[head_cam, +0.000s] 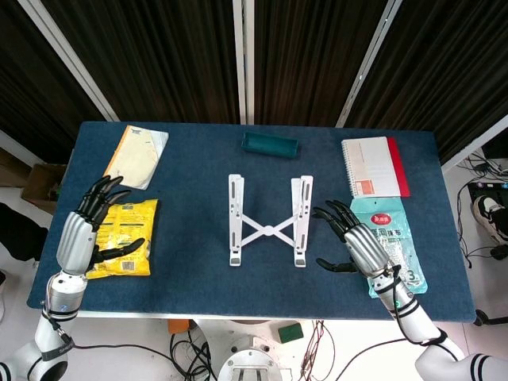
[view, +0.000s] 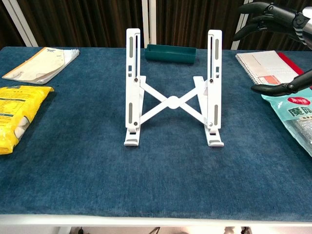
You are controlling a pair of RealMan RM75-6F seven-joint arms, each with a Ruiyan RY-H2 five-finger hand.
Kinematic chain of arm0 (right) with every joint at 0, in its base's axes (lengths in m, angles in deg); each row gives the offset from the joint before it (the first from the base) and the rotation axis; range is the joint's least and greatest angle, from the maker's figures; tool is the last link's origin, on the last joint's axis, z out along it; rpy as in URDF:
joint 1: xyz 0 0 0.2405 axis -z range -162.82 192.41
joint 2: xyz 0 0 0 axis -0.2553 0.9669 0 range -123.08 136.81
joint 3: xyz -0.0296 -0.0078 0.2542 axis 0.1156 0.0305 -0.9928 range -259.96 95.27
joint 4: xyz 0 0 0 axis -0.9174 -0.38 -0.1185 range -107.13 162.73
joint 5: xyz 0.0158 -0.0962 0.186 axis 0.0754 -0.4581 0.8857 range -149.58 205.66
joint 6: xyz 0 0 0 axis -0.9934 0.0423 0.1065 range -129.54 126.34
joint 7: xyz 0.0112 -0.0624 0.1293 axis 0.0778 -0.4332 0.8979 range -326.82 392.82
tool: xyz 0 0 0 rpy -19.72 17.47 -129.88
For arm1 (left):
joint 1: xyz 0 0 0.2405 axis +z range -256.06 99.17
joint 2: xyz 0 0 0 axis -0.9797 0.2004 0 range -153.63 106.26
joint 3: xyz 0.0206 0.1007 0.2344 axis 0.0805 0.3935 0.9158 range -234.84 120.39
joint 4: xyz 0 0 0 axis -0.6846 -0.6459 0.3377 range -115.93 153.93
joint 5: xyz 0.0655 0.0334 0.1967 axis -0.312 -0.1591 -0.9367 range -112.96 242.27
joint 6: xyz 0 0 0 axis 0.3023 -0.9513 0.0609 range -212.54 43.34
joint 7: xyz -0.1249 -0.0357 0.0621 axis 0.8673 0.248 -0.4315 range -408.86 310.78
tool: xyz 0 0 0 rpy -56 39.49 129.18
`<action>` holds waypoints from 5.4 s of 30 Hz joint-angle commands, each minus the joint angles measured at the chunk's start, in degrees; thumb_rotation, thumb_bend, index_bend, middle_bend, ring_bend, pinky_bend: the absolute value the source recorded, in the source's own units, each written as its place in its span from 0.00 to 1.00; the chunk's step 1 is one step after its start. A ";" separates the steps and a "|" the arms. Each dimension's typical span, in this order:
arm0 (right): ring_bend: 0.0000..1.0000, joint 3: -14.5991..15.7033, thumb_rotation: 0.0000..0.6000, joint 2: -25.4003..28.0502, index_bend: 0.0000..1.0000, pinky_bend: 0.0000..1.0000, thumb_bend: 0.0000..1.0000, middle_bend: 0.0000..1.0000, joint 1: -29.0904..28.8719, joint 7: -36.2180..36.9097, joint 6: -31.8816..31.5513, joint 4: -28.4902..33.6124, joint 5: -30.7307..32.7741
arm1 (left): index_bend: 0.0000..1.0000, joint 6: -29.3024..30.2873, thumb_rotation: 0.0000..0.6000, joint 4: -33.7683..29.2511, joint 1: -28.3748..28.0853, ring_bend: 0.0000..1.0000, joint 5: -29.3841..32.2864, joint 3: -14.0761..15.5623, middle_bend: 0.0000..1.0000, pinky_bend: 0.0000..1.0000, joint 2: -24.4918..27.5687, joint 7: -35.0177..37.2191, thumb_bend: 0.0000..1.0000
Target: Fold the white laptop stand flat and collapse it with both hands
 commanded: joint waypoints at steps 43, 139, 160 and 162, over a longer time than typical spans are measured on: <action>0.05 2.16 1.00 1.85 0.05 0.05 0.16 0.20 -8.37 43.77 26.41 -10.08 8.59 | 0.22 -9.22 1.00 0.02 5.96 0.07 10.65 5.80 0.11 0.15 5.14 -0.81 0.06; 0.09 9.85 1.00 -7.68 0.11 0.06 0.14 0.28 -20.41 77.67 17.69 -5.86 2.11 | 0.15 -26.98 1.00 19.19 -11.63 0.07 5.42 9.47 0.09 0.15 -1.76 27.24 0.00; 0.09 10.60 1.00 -3.52 0.11 0.07 0.17 0.28 -18.53 74.56 15.14 -1.66 1.92 | 0.15 -21.68 1.00 19.59 -15.58 0.07 0.70 8.19 0.09 0.18 -6.49 33.84 0.00; 0.09 10.67 1.00 -3.27 0.11 0.07 0.17 0.28 -18.24 74.48 14.99 -1.38 2.09 | 0.15 -22.19 1.00 19.89 -16.55 0.07 0.37 8.24 0.10 0.18 -7.33 35.26 0.00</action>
